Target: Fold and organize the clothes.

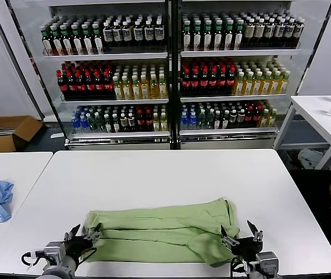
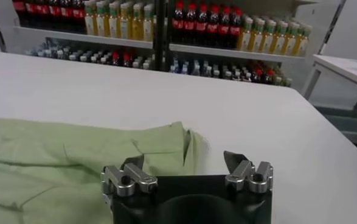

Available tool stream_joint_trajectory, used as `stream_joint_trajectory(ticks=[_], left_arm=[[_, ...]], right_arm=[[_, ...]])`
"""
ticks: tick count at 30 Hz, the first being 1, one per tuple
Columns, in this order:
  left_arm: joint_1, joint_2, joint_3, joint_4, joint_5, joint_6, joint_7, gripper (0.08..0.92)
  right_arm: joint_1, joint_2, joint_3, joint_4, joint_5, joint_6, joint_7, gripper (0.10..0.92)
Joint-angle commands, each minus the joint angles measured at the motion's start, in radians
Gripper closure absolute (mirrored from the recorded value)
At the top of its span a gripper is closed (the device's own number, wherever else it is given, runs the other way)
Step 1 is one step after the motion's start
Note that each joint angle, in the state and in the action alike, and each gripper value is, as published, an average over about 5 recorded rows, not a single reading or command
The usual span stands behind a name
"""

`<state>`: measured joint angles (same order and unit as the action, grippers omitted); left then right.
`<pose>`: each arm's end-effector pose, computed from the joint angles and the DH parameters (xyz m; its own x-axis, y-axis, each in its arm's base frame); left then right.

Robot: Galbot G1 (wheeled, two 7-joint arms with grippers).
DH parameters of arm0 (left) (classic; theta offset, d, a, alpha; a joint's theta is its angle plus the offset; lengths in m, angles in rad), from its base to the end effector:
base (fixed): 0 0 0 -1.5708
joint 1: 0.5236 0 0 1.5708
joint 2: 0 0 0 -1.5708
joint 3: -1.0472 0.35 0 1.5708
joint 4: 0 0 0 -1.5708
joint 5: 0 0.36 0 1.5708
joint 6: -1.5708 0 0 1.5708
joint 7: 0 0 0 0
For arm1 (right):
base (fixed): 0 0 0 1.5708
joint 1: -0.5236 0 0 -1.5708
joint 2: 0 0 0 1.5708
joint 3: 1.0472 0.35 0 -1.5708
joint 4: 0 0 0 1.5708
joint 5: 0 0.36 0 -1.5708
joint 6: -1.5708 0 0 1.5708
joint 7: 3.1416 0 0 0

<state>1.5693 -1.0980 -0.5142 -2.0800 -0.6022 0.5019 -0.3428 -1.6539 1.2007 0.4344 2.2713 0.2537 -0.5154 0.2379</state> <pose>0.1943 0.0768 -0.2926 -0.8259 -0.0507 0.5616 -0.0686 0.9976 -0.0109 0.1575 -0.0198 -0.2539 -0.8940 -0.0341 0.4468 -0.0889 0.9908 -0.1024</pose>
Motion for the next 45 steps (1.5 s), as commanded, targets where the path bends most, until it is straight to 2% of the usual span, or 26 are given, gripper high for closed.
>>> stream_joint_trajectory(ticks=[1, 12, 16, 19, 25, 30, 33, 35, 38, 42, 45], left_arm=[[0.002, -0.03, 0.019, 0.01, -0.063, 0.019, -0.073, 0.415], [-0.017, -0.031, 0.032, 0.03, -0.065, 0.036, -0.061, 0.727], [-0.025, -0.023, 0.009, 0.005, 0.075, 0.042, -0.032, 0.845], [-0.026, 0.003, -0.047, -0.044, 0.22, 0.061, -0.009, 0.899], [-0.01, 0.067, -0.224, -0.087, 0.412, 0.075, 0.0, 0.906], [0.001, 0.084, -0.33, -0.036, 0.577, 0.074, -0.01, 0.906], [0.004, 0.092, -0.348, -0.004, 0.673, 0.059, -0.001, 0.907], [0.008, 0.087, -0.321, -0.026, 0.659, 0.052, 0.005, 0.907], [0.005, 0.063, -0.238, -0.112, 0.466, 0.063, 0.04, 0.907], [-0.008, 0.027, -0.059, -0.232, 0.129, 0.076, 0.129, 0.907], [-0.03, -0.004, 0.087, -0.269, -0.048, 0.076, 0.14, 0.907]], right_arm=[[-0.003, 0.006, -0.005, 0.006, 0.002, -0.002, 0.001, 0.203], [-0.009, 0.013, -0.003, 0.016, -0.001, -0.004, 0.003, 0.203], [-0.01, 0.012, 0.0, 0.023, -0.002, -0.005, 0.005, 0.203], [-0.014, 0.011, 0.004, 0.027, -0.003, -0.006, 0.007, 0.203], [0.001, 0.007, 0.004, 0.022, -0.002, -0.008, 0.01, 0.203], [0.018, -0.001, 0.014, 0.03, 0.002, -0.016, 0.015, 0.203], [0.024, -0.006, 0.028, 0.033, 0.006, -0.017, 0.016, 0.203], [0.029, -0.007, 0.034, 0.033, 0.008, -0.019, 0.017, 0.203], [0.035, -0.007, 0.036, 0.035, 0.008, -0.022, 0.02, 0.203], [0.038, -0.001, 0.031, 0.037, 0.006, -0.025, 0.023, 0.203], [0.033, 0.001, 0.036, 0.04, 0.006, -0.025, 0.023, 0.203]])
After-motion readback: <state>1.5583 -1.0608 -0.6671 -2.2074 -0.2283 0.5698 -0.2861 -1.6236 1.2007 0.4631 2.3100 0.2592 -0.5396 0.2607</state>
